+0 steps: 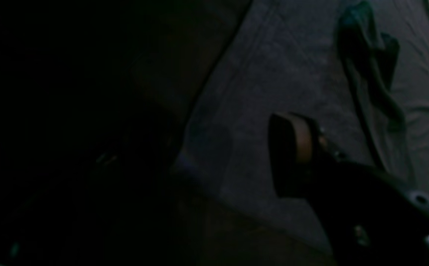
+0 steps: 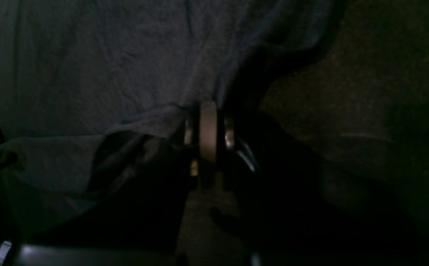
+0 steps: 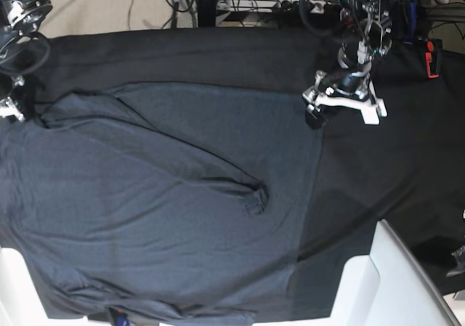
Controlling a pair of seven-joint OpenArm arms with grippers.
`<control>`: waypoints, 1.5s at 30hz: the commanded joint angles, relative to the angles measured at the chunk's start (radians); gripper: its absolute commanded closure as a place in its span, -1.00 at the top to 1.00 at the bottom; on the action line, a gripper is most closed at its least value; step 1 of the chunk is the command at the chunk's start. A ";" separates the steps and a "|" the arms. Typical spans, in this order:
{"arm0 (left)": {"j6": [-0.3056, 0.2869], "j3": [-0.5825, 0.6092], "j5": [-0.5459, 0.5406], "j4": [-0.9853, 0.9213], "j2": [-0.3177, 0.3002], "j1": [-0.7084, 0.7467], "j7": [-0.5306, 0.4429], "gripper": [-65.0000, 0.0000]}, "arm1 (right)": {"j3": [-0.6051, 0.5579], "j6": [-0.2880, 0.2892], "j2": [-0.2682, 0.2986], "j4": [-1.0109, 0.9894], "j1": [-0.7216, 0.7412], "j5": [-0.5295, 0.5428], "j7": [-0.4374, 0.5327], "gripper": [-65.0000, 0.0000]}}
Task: Fold the T-shirt properly
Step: 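Grasp the shirt's collar edge with the left gripper and pull it taut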
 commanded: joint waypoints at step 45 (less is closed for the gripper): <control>0.018 0.047 -0.007 0.260 -0.050 0.185 0.056 -1.00 | 0.080 0.006 -0.041 0.324 -0.090 0.008 -0.235 -1.00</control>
